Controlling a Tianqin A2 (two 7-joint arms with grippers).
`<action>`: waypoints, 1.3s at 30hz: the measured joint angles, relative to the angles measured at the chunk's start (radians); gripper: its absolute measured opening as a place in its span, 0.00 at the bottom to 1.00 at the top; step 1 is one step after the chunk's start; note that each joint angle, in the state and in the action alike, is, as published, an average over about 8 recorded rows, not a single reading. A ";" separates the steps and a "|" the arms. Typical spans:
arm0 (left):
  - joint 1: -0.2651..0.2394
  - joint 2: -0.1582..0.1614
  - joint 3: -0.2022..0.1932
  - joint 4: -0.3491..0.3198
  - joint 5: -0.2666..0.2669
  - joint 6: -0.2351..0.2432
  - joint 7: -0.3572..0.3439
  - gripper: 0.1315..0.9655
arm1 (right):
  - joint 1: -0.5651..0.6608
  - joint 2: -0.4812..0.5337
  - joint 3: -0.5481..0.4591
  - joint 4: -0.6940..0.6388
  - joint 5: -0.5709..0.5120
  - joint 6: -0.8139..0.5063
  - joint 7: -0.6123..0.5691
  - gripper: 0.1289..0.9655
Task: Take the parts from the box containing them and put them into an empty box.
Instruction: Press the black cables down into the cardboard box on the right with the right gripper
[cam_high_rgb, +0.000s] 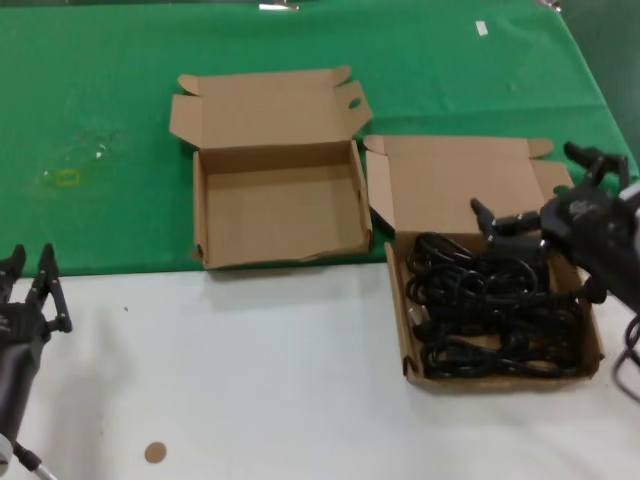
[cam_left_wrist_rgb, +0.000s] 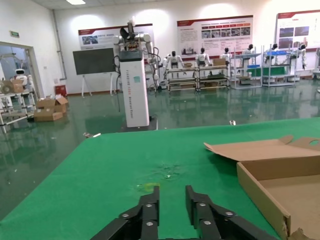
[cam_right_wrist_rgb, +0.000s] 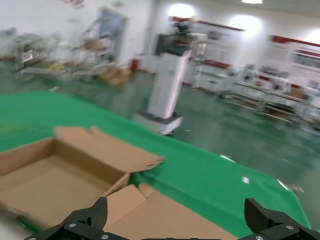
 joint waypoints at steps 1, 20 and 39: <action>0.000 0.000 0.000 0.000 0.000 0.000 0.000 0.22 | 0.015 0.038 -0.018 0.002 -0.001 -0.019 0.016 1.00; 0.000 0.000 0.000 0.000 0.000 0.000 0.000 0.02 | 0.346 0.360 -0.155 -0.039 -0.238 -0.748 0.168 1.00; 0.000 0.000 0.000 0.000 0.000 0.000 0.000 0.01 | 0.575 0.153 -0.204 -0.297 -0.512 -1.126 0.018 0.99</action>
